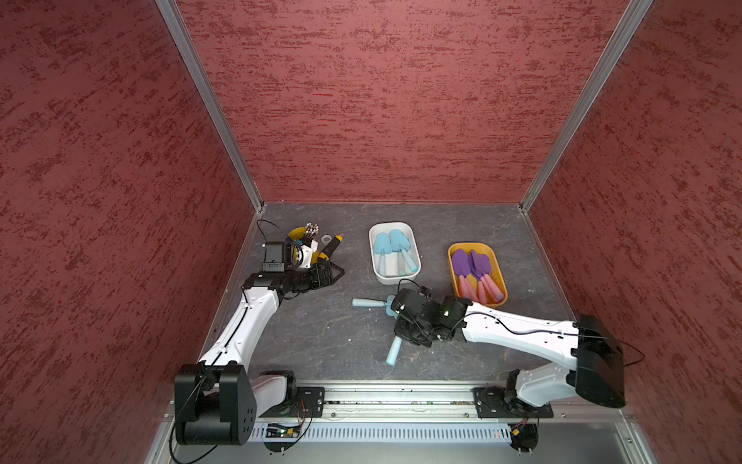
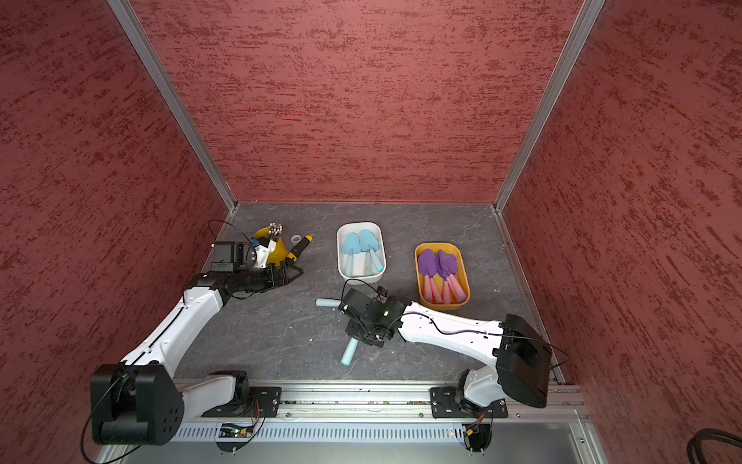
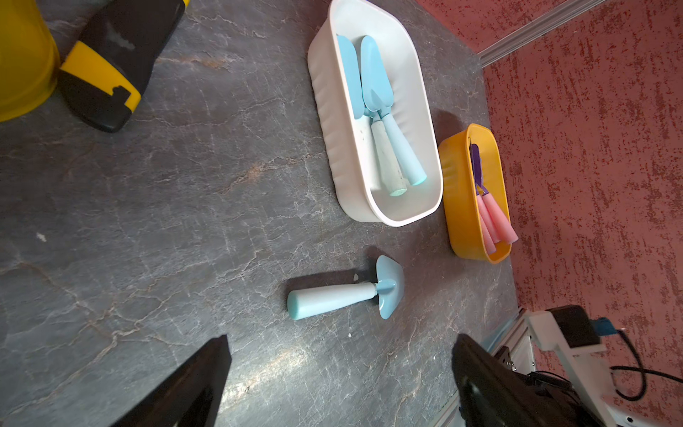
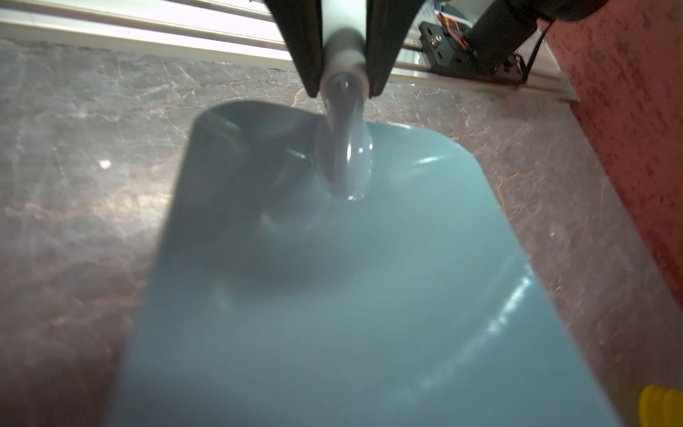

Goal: Sort the small shovels by color and place them into the storage box
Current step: Pick up the shovel from the center of the board.

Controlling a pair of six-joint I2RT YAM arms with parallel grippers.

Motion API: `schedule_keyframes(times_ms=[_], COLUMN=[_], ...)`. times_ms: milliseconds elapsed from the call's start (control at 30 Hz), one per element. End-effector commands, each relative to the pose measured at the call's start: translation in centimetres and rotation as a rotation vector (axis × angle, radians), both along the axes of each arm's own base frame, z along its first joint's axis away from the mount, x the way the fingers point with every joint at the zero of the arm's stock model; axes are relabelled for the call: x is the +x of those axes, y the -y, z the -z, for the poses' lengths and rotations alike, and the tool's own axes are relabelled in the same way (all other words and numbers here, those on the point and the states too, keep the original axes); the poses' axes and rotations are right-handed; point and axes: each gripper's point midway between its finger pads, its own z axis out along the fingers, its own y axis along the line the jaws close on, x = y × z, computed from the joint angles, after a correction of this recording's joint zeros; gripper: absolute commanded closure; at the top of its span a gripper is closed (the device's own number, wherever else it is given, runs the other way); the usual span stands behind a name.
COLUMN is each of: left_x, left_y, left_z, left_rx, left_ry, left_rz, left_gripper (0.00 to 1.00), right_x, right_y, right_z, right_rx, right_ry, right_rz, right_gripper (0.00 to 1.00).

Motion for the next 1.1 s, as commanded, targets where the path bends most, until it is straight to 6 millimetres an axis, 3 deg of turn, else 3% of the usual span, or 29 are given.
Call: schedule_keyframes(times_ms=[0, 267, 533, 800, 1067], left_x=[0.9, 1.7, 4.1, 7.8, 12.1], left_y=[0.3, 0.2, 0.2, 1.7, 3.9], left_z=[-0.9, -1.0, -1.8, -2.6, -2.4], left_rx=[0.011, 0.049, 0.133, 0.178, 0.2], left_ry=[0.051, 0.071, 0.116, 0.167, 0.199], left_rz=[0.024, 0.025, 0.035, 0.053, 0.063], left_gripper=[0.04, 0.04, 0.04, 0.03, 0.03], right_x=[0.9, 2.7, 5.6, 10.9, 17.9], right_y=[-1.1, -2.4, -1.9, -1.7, -2.5], right_z=[-1.4, -4.5, -5.4, -6.6, -5.8], right_rx=[-0.039, -0.073, -0.157, -0.109, -0.078], right_ry=[0.114, 0.226, 0.234, 0.229, 0.197], right_rz=[-0.254, -0.597, -0.731, -0.659, -0.558], right_gripper=[1.0, 1.0, 1.0, 1.0, 1.0])
